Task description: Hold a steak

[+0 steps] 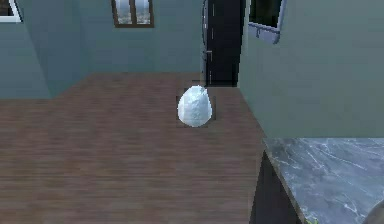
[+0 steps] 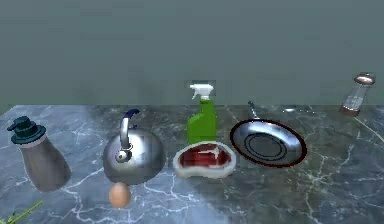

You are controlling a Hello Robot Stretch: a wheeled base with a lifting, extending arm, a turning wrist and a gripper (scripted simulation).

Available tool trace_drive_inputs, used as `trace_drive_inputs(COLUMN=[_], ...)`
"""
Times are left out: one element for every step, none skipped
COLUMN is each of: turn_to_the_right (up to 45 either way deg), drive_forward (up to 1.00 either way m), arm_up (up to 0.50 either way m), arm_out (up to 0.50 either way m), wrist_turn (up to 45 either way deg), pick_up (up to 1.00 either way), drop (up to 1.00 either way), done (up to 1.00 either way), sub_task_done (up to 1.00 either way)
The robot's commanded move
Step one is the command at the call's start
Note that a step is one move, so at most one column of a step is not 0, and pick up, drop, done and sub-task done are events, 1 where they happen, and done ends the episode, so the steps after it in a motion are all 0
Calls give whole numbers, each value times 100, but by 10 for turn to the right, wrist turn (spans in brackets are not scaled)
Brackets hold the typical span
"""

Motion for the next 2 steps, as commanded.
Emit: trace_drive_inputs(turn_to_the_right=[0, 0], drive_forward=[0, 0], arm_up=[50, 38], arm_out=[0, 0], wrist_turn=[0, 0], pick_up=[0, 0], drop=[0, 0], done=[0, 0], sub_task_done=[0, 0])
